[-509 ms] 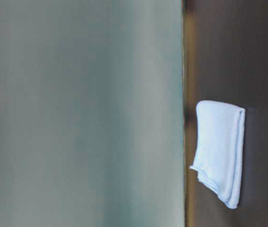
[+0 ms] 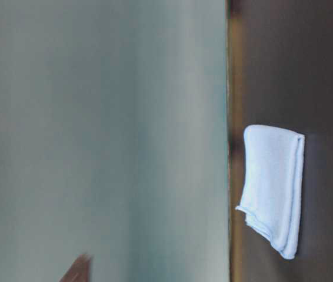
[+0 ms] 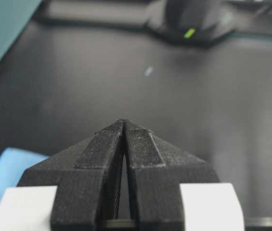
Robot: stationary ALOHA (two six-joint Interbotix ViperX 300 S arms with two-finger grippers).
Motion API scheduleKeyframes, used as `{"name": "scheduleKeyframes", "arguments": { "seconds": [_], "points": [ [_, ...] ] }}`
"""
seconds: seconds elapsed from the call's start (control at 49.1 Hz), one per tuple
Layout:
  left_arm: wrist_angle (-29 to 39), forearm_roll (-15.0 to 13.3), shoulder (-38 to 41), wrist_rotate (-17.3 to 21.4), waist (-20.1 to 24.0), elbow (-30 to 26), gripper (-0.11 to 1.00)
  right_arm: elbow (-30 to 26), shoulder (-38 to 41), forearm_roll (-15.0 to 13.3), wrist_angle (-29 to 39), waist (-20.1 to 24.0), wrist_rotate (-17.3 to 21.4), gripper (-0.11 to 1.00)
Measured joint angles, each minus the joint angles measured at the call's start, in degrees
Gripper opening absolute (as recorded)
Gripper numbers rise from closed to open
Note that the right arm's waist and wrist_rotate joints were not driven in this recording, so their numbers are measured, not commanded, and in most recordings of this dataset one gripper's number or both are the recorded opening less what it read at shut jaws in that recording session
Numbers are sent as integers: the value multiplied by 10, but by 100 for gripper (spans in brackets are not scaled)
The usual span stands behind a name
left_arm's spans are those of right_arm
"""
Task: Push a blue cloth with the left arm to wipe the desk.
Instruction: 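Move the left gripper over the light-blue cloth and lower onto it, then press the left gripper down on the cloth's near edge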
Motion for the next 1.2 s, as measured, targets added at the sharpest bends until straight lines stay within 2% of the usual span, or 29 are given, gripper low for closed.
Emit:
{"name": "scheduleKeyframes", "arguments": {
  "seconds": [0.183,0.326,0.428,0.57,0.652,0.876,1.201],
  "points": [
    [39,0,104,1,25,-74,1,0,0,0,18,0,-1,0],
    [109,0,179,8,54,-140,12,0,-1,0,23,0,0,0],
    [150,1,232,11,83,-175,32,0,-4,0,25,0,-1,0],
    [173,1,300,15,120,-213,74,1,-12,0,25,0,0,0],
    [177,1,323,20,125,-227,88,0,-18,1,25,0,0,0],
    [193,2,377,69,138,-248,86,0,-22,0,26,0,-1,0],
    [193,1,448,72,162,-262,87,6,-23,0,26,0,-1,0]
  ]
}}
